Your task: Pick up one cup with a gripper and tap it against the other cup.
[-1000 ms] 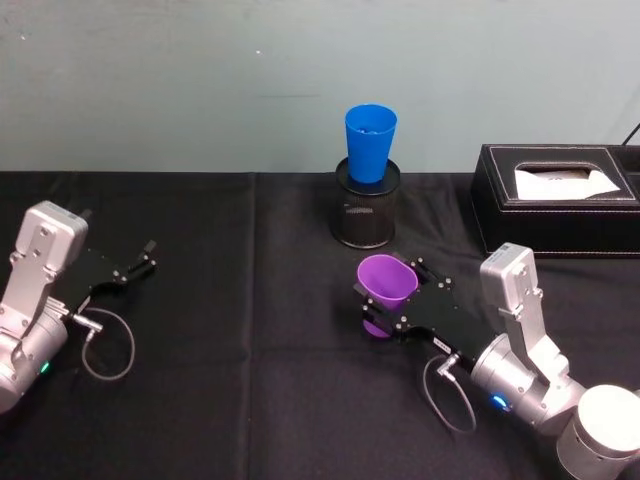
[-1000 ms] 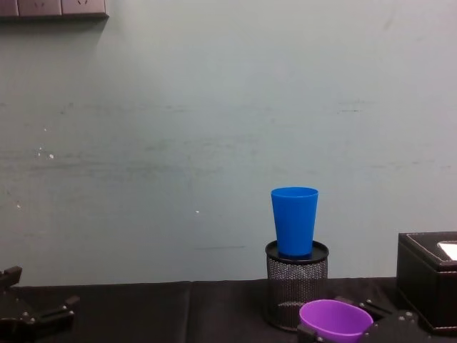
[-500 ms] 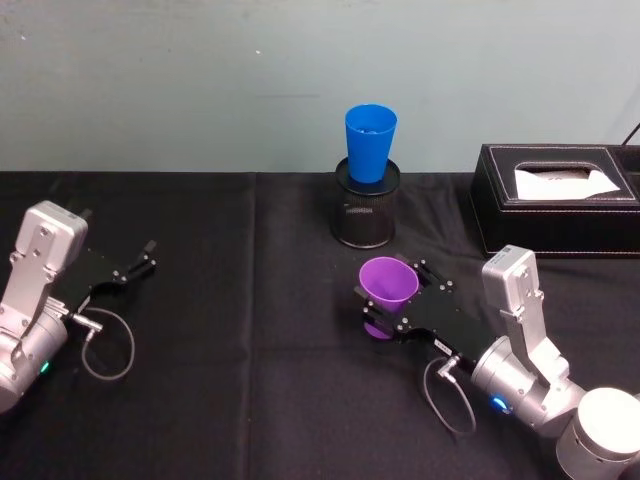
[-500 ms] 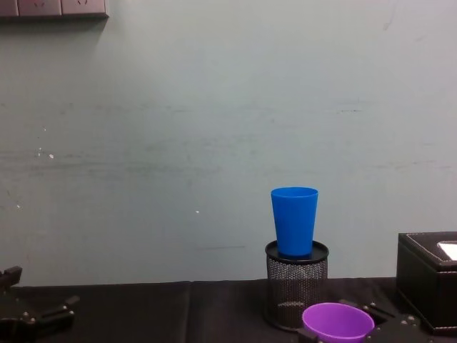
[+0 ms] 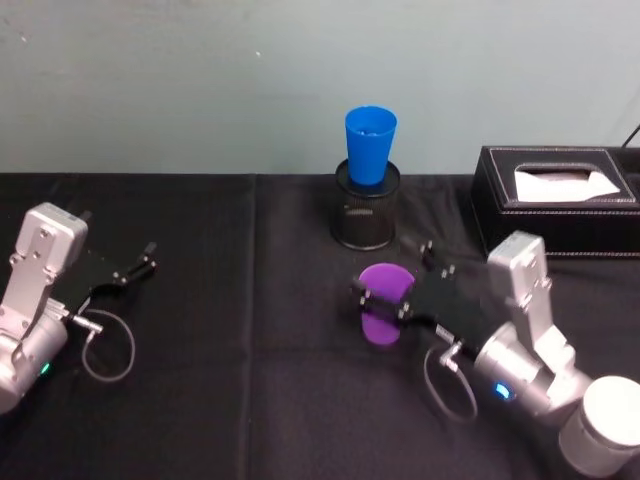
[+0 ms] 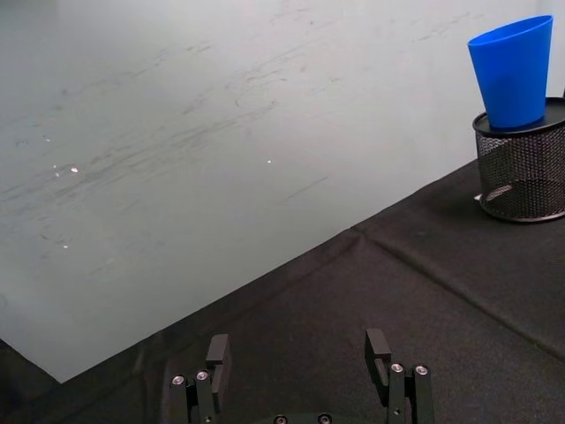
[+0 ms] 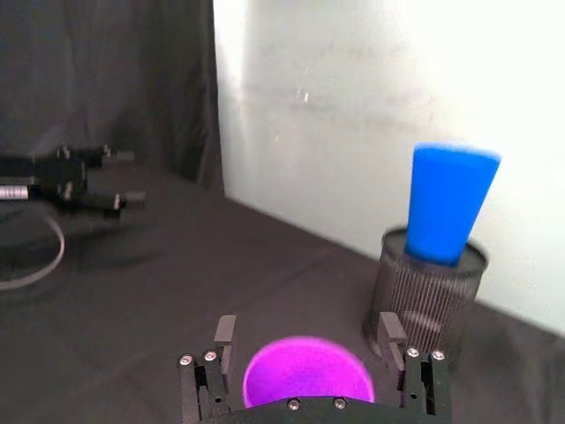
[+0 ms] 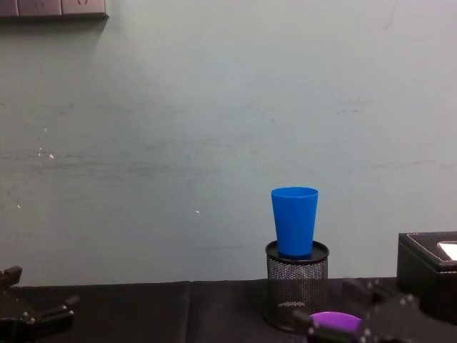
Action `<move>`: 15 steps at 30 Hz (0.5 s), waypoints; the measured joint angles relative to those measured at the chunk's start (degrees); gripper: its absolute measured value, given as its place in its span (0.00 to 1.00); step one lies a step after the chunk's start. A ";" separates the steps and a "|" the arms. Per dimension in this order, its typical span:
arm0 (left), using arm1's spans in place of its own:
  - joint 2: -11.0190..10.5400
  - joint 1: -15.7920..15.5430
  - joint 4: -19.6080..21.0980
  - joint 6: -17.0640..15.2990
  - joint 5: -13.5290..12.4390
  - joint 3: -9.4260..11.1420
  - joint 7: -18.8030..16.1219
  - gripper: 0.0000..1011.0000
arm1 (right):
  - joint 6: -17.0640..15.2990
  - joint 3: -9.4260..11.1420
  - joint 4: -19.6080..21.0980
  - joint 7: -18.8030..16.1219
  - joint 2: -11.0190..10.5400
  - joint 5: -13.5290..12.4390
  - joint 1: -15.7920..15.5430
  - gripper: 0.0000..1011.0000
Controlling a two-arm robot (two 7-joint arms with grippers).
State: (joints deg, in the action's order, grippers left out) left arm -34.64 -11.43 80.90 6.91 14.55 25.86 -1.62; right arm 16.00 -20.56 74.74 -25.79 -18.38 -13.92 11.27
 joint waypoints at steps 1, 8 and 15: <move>0.00 0.00 0.00 0.00 0.00 0.00 0.00 0.99 | -0.07 0.18 0.75 0.08 -0.08 0.01 -0.13 0.99; 0.00 0.00 0.00 0.00 0.00 0.00 0.00 0.99 | -1.48 2.74 7.38 3.34 -0.77 1.23 -1.27 0.99; 0.00 0.00 0.00 0.00 0.00 0.00 0.00 0.99 | -8.64 6.76 10.95 11.32 0.47 3.74 -3.20 0.99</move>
State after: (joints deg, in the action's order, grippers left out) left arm -34.65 -11.43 80.90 6.91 14.55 25.86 -1.62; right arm 7.36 -13.79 85.69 -14.47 -17.91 -10.18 8.07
